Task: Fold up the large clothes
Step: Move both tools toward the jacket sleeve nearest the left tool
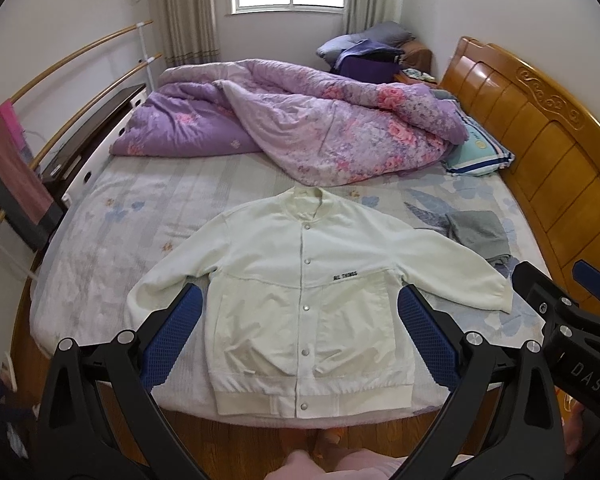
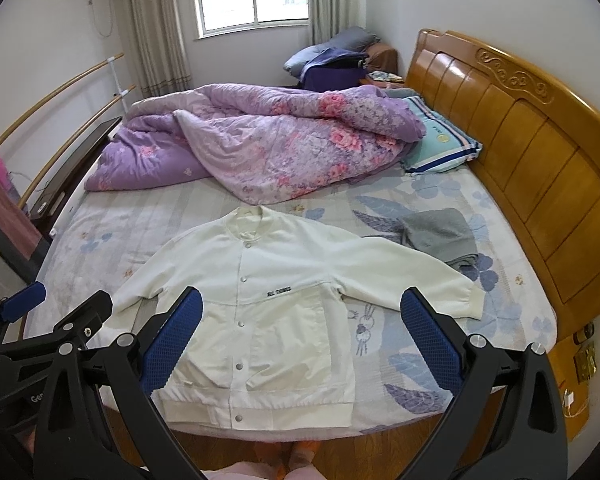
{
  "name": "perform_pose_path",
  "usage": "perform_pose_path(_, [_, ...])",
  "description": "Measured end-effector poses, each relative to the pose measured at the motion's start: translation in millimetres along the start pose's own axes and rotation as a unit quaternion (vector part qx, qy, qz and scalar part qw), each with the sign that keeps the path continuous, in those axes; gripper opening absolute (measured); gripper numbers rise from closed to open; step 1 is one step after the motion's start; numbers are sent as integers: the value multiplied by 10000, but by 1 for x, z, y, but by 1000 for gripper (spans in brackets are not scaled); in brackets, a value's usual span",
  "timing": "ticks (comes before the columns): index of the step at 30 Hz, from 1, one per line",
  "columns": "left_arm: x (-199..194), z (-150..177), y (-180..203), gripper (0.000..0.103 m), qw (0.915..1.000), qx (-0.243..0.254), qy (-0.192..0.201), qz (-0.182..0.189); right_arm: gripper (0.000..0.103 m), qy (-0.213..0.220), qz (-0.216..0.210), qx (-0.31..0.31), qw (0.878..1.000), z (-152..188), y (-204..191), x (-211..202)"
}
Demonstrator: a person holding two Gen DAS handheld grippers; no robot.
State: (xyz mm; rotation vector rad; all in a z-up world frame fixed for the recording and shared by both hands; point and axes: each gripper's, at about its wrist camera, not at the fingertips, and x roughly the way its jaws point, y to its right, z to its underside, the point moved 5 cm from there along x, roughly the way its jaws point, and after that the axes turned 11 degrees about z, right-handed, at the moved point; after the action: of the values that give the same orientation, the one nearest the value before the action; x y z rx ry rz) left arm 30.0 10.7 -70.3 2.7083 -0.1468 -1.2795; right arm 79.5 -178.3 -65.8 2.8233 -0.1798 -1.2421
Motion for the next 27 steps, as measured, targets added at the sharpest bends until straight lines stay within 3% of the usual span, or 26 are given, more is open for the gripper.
perform_pose_path(19, [-26,34,-34,98,9915,-1057,-130,-747,96,-322,-1044,-919,9898,23,-44,14])
perform_pose_path(27, [-10,41,-54,98,9877,-1373,-404,-632,95,-541,-1096,-1150,9858,31,-66,28])
